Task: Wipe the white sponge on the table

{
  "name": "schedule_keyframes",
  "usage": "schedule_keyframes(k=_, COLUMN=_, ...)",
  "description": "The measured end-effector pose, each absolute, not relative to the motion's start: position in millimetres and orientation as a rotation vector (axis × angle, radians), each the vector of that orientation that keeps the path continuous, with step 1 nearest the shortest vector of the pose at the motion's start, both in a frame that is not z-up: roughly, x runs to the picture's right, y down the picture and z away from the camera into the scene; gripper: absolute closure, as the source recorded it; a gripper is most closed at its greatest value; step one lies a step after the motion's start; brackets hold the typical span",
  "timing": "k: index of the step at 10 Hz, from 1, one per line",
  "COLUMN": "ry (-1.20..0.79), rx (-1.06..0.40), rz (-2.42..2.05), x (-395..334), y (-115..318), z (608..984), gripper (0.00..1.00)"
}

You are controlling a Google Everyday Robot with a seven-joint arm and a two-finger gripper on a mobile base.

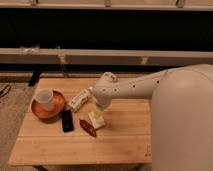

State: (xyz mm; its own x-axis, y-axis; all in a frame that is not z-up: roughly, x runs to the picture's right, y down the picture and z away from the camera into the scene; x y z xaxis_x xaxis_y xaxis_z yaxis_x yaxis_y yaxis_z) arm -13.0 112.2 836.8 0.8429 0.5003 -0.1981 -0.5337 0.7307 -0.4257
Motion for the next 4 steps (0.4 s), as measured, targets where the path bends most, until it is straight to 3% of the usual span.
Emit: schedule_keyframes(k=4, ry=0.072, rx=-0.490, rz=0.570, x=-12.8, y=111.9, z=837.0, gripper=0.20)
